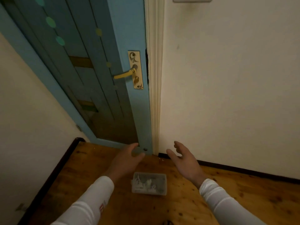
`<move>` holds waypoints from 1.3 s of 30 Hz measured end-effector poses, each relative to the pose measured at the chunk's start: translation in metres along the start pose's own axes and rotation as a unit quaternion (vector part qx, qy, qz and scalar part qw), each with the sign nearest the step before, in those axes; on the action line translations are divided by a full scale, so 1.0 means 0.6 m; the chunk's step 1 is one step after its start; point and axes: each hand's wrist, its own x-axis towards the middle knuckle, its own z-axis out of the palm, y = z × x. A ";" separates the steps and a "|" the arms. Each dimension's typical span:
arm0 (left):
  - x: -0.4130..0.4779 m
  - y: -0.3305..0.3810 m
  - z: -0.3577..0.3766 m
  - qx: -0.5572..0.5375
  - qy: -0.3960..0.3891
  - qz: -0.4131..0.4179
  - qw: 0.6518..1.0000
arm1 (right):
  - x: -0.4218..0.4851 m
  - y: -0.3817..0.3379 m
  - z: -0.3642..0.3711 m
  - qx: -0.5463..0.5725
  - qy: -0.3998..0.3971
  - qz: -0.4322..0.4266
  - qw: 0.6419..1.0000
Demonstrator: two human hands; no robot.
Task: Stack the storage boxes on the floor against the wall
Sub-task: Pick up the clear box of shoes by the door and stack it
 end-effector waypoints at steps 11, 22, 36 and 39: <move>0.130 -0.058 0.099 -0.026 -0.038 -0.071 0.996 | 0.126 0.129 0.011 -0.026 -0.013 0.063 0.998; 0.278 -0.243 0.253 -0.123 -0.080 -0.154 0.977 | 0.195 0.327 0.149 -0.023 0.020 0.159 0.987; 0.397 -0.517 0.452 -0.082 -0.040 -0.153 0.984 | 0.256 0.619 0.407 -0.001 0.074 0.216 0.974; 0.415 -0.563 0.485 -0.066 -0.043 -0.157 0.984 | 0.263 0.669 0.443 0.006 0.074 0.232 0.970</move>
